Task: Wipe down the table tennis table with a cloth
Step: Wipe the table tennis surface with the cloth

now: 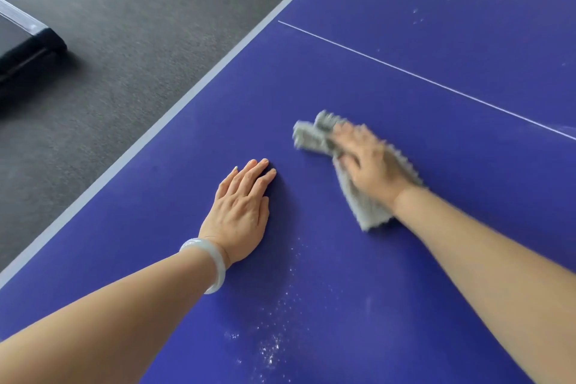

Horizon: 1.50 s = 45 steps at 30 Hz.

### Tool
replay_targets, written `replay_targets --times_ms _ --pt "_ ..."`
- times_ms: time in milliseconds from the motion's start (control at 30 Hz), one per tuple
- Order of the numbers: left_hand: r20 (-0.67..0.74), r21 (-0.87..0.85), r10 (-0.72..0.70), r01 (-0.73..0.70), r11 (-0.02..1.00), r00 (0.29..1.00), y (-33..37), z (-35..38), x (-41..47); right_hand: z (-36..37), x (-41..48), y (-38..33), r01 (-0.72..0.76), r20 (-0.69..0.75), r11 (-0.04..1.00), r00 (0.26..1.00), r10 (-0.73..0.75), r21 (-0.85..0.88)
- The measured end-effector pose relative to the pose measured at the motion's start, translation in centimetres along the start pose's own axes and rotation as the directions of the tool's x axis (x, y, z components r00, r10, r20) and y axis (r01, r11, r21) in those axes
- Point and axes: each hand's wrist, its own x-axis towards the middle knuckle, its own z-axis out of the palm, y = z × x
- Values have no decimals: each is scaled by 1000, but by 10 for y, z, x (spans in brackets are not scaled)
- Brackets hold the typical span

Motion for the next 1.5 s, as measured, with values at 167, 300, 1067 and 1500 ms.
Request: replay_targets --times_ms 167,300,1067,1500 --pt "-14 0 -2 2 1000 1000 -2 0 -1 -8 -38 29 -31 -66 990 998 22 -140" --pt "-16 5 -2 2 1000 1000 -2 2 -1 -11 13 32 -461 -195 886 875 443 -56" --pt "-18 -20 25 -25 999 1000 -9 6 1 78 -198 -139 71 62 991 996 -64 -114" --pt "11 -253 49 -44 967 999 -15 -2 -1 122 -204 -208 -225 -197 969 959 203 -100"
